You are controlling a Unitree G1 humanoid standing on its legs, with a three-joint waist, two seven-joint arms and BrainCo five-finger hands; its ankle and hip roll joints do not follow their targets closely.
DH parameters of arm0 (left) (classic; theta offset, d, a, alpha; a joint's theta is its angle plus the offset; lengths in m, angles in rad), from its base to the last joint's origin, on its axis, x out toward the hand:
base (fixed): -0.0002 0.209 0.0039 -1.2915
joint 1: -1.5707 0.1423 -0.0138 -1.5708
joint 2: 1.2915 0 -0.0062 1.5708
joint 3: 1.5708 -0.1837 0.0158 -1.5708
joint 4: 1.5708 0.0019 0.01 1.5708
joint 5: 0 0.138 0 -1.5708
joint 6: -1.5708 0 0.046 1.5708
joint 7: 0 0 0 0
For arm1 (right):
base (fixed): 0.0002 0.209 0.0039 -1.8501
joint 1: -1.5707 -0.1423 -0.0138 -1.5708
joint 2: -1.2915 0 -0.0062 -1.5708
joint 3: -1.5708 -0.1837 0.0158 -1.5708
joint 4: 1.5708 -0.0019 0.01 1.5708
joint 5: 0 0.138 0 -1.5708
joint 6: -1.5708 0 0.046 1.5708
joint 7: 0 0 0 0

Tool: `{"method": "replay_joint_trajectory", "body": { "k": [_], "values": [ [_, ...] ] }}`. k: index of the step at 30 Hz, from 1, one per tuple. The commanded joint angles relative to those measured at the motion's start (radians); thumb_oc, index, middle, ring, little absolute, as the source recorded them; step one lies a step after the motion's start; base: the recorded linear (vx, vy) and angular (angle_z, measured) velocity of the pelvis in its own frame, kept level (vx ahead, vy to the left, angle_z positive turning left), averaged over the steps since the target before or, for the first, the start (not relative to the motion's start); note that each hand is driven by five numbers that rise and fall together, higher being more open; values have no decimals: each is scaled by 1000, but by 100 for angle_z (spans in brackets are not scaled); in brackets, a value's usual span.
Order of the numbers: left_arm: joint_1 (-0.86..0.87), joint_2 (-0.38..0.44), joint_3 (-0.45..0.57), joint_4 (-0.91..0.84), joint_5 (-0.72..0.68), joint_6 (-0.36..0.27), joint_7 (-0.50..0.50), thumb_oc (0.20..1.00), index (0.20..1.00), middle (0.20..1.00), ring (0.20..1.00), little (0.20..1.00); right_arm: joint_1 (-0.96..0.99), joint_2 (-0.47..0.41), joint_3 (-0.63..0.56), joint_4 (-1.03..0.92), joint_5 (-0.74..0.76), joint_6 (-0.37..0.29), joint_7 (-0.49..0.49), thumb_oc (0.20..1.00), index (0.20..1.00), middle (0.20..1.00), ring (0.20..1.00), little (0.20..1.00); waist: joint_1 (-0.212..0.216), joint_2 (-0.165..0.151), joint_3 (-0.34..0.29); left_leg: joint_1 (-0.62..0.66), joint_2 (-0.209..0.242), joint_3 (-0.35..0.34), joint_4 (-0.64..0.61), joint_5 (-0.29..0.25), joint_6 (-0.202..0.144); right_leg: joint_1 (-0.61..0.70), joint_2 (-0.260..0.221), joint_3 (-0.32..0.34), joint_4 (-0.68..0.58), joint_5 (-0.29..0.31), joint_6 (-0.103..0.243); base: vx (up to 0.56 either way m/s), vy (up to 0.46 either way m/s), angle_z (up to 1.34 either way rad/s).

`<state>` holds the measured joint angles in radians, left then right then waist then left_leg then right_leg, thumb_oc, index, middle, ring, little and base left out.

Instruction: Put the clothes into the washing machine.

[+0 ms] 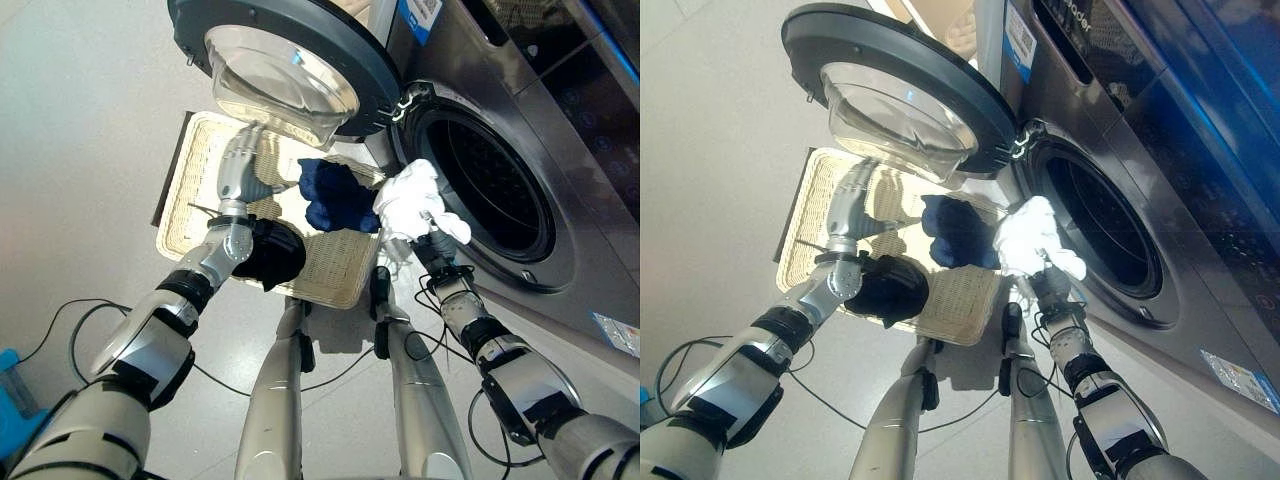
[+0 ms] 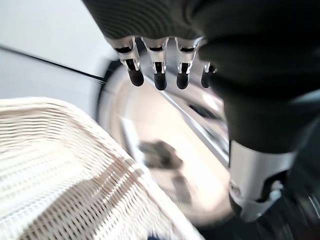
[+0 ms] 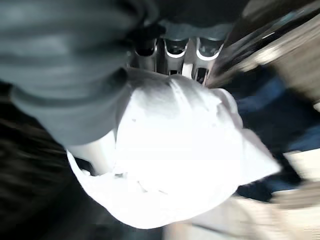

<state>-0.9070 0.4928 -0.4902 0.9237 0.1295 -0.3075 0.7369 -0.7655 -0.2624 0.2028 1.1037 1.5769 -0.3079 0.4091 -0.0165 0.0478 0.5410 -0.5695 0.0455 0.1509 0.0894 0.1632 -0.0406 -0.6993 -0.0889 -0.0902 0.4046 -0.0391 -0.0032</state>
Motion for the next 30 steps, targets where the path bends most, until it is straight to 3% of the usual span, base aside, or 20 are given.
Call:
{"method": "replay_joint_trajectory", "body": {
  "k": [1,5,7,10,16,30],
  "values": [
    [4,-72,79,12,-153,-85,5,1000,1000,1000,1000,1000,-33,-21,-68,-66,192,-91,61,200,200,200,200,200,-39,59,-21,-8,-84,4,42,-74,-40,31,12,-66,-104,69,100,12,37,-1],
    [69,-129,114,-24,-156,-162,34,1000,1000,1000,1000,1000,-51,13,-172,-90,395,-99,45,200,200,200,200,200,-37,83,-21,-11,-89,8,38,-76,-37,23,13,-65,-98,61,94,6,39,-3],
    [72,-138,98,-46,-136,-176,43,1000,1000,1000,1000,1000,-67,21,-212,-120,395,-109,23,200,200,200,200,200,-33,90,-21,-13,-92,7,34,-75,-35,23,11,-69,-100,62,93,4,1,-6],
    [71,-144,71,-75,-118,-179,44,1000,1000,1000,1000,1000,-86,27,-240,-149,395,-138,2,200,200,200,200,200,-27,96,-21,-16,-94,6,32,-74,-32,22,8,-75,-102,63,93,2,-18,-1],
    [52,-114,-7,-189,-112,-185,31,1000,1000,1000,1000,1000,-177,-14,-290,-190,395,-227,-145,200,200,200,200,200,-1,108,-21,-42,-104,-7,45,-77,-27,5,-6,-99,-91,69,99,-3,-57,2],
    [73,7,-82,-463,-136,-151,-36,1000,1000,1000,1000,1000,-301,-174,-323,-184,395,-324,-223,200,200,200,200,200,41,129,-21,-85,-124,-32,66,-88,-17,-38,-29,-124,-78,84,107,8,-51,8]
  ]
}}
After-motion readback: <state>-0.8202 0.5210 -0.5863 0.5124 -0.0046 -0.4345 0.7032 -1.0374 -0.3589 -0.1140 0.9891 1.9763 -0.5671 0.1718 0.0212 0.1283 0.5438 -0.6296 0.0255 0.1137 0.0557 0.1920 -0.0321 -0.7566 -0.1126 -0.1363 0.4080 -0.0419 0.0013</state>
